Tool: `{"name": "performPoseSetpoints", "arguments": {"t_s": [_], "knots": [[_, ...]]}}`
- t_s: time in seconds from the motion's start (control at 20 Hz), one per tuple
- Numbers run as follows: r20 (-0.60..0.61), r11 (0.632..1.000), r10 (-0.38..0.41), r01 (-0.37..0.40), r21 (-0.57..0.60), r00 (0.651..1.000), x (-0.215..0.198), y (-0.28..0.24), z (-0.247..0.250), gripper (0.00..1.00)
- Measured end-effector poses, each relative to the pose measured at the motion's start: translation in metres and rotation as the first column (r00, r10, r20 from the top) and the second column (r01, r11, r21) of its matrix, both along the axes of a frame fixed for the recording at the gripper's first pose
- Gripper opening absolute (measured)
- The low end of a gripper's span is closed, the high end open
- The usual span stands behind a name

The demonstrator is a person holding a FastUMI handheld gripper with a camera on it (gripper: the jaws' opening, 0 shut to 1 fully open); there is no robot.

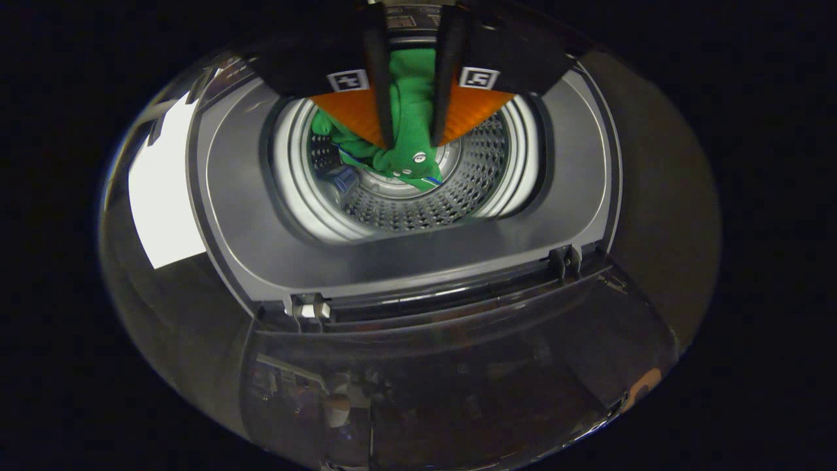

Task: Put the clothes into the washing machine and then close the washing machine lid.

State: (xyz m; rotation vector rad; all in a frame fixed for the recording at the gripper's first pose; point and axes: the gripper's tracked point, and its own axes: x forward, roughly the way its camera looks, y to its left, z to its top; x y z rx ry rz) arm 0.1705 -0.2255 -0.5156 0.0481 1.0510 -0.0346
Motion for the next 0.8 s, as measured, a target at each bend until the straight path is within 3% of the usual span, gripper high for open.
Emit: {"name": "performPoseSetpoints", "arguments": {"t_s": [0.1, 0.3, 0.55, 0.8], "knots": [[0.028, 1.0, -0.003, 0.003, 0.0, 1.0, -0.003, -0.004, 0.011, 0.47], [0.082, 1.0, -0.004, 0.006, -0.028, 0.997, -0.012, -0.009, 0.043, 0.99], [0.208, 0.996, 0.054, -0.036, -0.086, 0.977, -0.016, -0.007, 0.116, 0.99], [0.365, 0.988, 0.113, -0.066, -0.14, 0.924, 0.002, 0.011, 0.206, 0.98]]}}
